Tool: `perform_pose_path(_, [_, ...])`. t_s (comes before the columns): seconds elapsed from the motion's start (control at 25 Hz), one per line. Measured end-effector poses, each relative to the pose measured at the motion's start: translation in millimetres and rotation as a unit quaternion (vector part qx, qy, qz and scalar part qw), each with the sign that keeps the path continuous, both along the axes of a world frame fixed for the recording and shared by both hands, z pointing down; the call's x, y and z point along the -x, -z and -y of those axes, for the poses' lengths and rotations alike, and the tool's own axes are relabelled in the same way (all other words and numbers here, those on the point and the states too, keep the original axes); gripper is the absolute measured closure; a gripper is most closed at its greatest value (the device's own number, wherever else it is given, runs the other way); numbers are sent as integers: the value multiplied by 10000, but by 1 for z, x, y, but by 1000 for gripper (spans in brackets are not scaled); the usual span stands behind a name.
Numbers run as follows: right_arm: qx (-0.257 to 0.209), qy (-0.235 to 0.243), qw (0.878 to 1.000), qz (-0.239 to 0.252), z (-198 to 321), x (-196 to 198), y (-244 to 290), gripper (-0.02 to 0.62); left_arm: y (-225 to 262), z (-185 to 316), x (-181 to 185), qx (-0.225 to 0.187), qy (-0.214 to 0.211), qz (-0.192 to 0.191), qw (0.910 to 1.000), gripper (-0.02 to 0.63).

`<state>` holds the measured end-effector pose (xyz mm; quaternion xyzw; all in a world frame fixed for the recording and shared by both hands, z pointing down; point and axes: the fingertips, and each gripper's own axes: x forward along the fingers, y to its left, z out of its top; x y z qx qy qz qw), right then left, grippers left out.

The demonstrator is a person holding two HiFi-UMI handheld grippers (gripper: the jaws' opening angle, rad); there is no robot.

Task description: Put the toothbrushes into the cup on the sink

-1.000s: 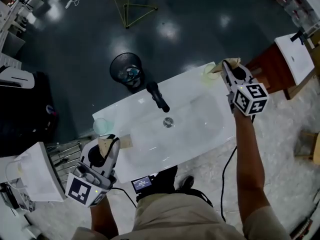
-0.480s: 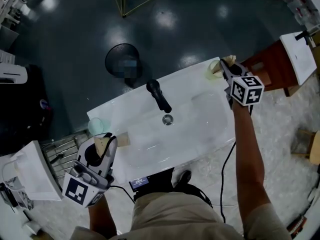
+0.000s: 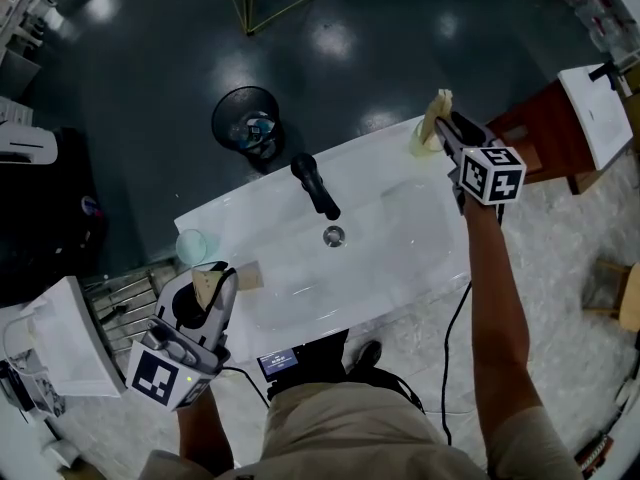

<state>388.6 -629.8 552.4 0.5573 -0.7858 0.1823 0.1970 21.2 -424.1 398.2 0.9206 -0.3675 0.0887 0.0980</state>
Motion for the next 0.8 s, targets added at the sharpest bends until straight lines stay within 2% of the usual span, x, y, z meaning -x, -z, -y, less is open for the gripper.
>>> perform_pose_path(0.36, [-478,109,9988,25,-41,5,57,457,23,-26,-6,-310,23,34,9995,561])
perform_pose_path(0.64, [-1014,411,9937,260,-116,26,121,472,43,-59,-17,-518,129,21,9986,561])
perform_pose_path(0.8, [-1205,687,9893,443,-178,45,153,479,57,-86,-18,-645,253,99,9975,561])
